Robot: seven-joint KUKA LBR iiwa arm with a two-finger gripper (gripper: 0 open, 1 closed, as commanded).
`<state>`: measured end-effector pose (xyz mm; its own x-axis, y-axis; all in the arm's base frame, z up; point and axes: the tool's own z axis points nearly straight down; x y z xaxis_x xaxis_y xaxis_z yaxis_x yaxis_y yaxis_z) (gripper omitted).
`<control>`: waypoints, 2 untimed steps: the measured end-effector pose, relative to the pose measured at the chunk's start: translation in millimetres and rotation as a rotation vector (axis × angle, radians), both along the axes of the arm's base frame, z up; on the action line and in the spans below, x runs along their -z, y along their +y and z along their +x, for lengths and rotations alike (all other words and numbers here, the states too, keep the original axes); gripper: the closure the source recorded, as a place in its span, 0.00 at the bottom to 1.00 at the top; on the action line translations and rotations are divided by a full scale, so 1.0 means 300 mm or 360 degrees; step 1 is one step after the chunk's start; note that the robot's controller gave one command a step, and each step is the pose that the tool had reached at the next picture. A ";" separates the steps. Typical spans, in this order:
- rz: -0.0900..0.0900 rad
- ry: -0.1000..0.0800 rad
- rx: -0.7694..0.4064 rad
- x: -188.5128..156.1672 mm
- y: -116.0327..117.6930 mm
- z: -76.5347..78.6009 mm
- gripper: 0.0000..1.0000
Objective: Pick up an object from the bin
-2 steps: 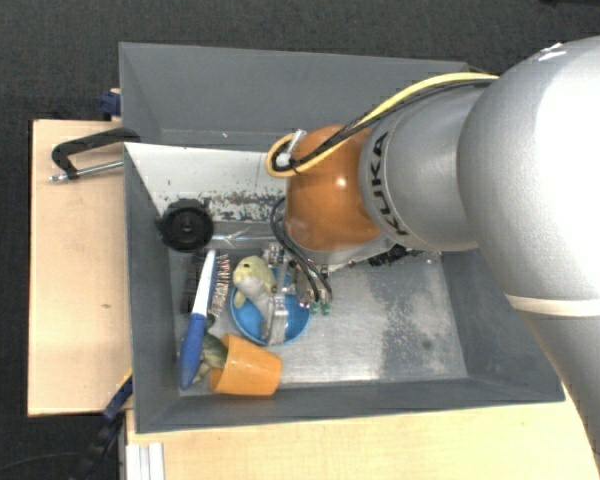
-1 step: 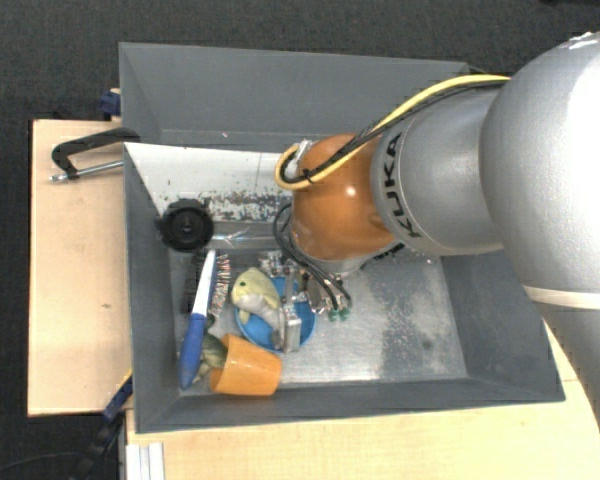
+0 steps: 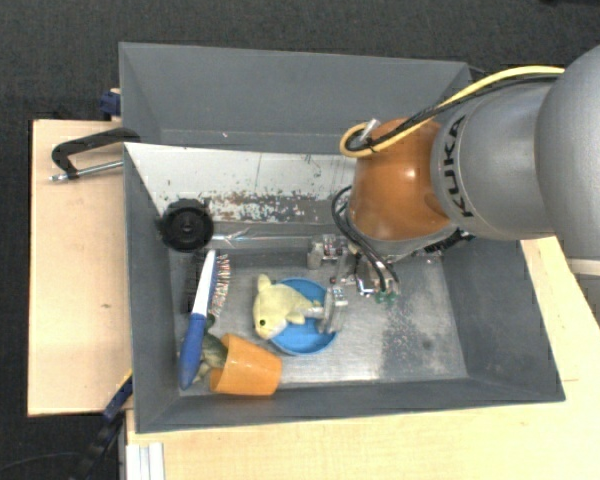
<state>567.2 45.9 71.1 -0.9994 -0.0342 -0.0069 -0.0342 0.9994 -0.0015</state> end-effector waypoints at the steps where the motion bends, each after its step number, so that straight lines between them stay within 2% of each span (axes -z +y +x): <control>1: 0.0005 0.0003 -0.0011 0.000 0.016 -0.003 1.00; 2: 0.0001 -0.0010 -0.0525 -0.474 0.054 -0.010 1.00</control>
Offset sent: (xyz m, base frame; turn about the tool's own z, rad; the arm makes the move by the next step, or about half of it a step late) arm 0.0000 0.0000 0.0000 0.0000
